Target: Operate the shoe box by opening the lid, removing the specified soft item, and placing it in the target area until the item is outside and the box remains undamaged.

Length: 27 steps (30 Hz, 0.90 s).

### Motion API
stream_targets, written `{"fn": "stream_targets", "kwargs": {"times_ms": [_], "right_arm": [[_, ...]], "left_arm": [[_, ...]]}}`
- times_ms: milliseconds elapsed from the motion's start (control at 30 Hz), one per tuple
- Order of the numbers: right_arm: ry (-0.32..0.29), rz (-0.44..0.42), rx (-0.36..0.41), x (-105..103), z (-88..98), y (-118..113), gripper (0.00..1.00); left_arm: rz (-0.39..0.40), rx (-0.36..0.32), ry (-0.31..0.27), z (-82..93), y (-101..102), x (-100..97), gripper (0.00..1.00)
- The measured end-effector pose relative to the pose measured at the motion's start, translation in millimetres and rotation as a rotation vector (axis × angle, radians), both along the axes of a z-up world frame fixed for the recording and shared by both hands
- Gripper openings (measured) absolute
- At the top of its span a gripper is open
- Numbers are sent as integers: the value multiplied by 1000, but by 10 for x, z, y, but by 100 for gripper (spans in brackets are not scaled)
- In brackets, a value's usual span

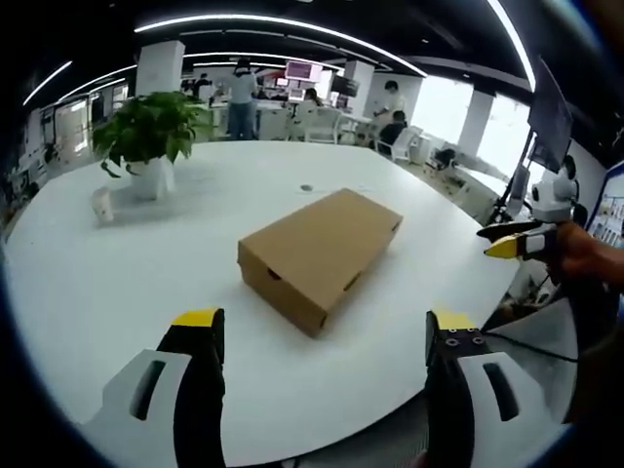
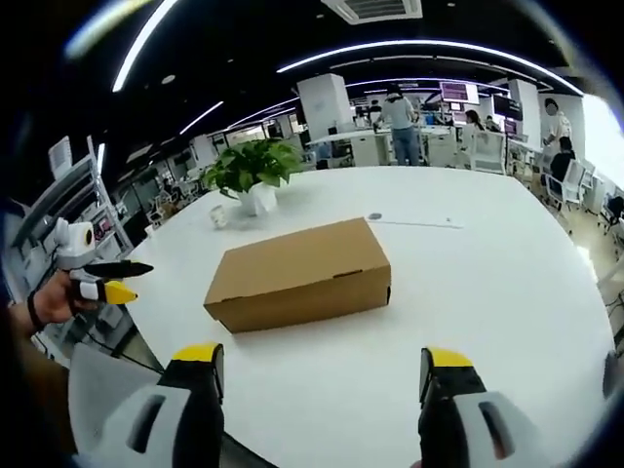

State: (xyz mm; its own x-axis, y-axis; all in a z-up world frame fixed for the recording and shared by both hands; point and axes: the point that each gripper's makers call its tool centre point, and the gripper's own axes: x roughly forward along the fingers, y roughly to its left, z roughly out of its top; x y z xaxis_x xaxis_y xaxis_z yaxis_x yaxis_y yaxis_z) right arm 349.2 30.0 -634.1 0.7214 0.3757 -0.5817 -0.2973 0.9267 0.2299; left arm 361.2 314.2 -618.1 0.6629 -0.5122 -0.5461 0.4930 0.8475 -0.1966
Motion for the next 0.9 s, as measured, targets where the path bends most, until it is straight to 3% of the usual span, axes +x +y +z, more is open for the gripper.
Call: {"fn": "stream_targets", "kwargs": {"times_ms": [467, 900], "right_arm": [[40, 102, -29, 202, -205, 162, 81], [67, 126, -8, 370, -362, 287, 81]], "left_arm": [[14, -8, 10, -57, -75, 17, 84], [19, 11, 18, -187, -121, 133, 82]]}}
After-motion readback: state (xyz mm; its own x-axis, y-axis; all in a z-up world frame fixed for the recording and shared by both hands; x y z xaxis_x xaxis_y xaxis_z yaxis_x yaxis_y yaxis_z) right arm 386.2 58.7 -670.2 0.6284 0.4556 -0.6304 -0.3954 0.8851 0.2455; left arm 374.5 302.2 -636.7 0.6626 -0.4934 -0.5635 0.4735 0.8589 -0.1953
